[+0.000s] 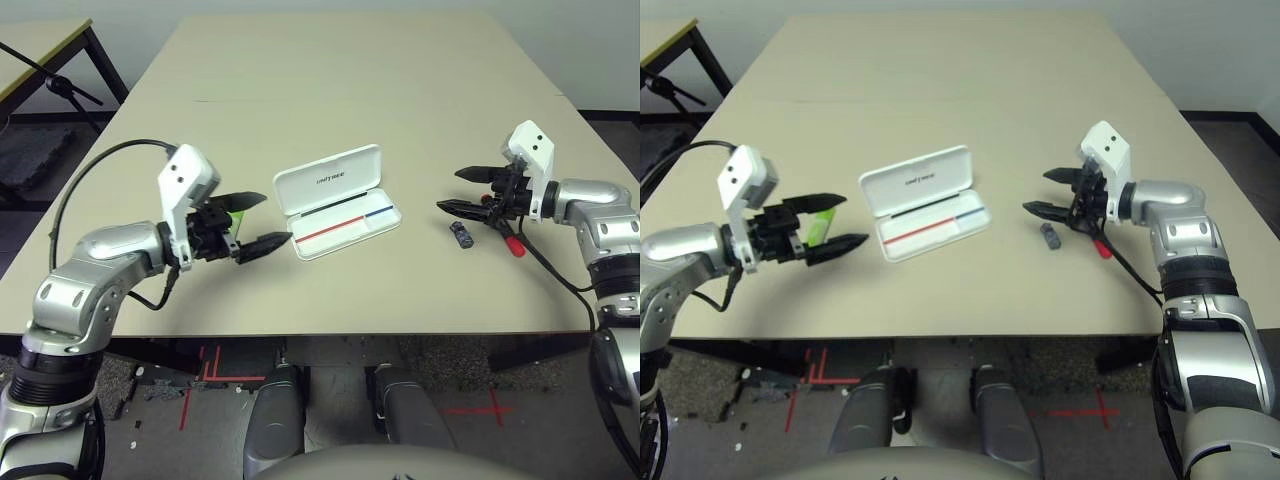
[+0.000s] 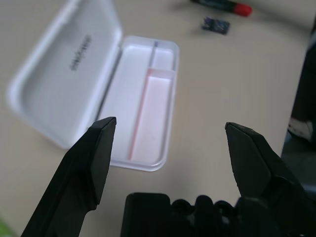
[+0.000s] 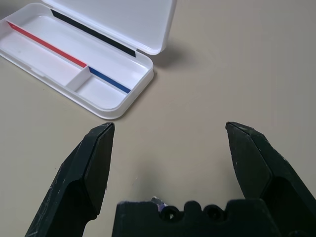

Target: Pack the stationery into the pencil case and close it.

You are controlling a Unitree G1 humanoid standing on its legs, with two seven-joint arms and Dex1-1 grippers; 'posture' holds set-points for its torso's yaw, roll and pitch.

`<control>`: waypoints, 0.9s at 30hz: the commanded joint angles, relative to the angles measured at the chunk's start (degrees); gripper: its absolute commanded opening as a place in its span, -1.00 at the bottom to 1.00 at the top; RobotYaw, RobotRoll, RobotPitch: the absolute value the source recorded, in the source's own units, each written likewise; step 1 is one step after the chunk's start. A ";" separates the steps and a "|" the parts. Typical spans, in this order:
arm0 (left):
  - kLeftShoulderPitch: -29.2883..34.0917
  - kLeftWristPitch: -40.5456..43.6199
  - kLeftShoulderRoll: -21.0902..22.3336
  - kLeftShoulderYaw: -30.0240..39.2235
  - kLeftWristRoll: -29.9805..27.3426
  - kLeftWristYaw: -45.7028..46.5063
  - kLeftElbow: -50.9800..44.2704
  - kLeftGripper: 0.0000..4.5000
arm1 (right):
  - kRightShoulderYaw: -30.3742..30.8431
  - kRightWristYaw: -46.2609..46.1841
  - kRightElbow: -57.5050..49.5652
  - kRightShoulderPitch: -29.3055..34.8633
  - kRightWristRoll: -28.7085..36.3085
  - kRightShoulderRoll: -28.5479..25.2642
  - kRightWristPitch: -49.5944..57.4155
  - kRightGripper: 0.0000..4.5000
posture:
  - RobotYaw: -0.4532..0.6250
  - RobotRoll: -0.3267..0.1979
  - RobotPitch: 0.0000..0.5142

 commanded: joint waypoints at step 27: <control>-9.41 1.32 -7.45 -20.06 16.42 -1.10 12.17 0.98 | 2.16 -1.41 -4.69 2.92 -0.82 -1.19 1.11 1.00 | -0.16 0.25 -0.57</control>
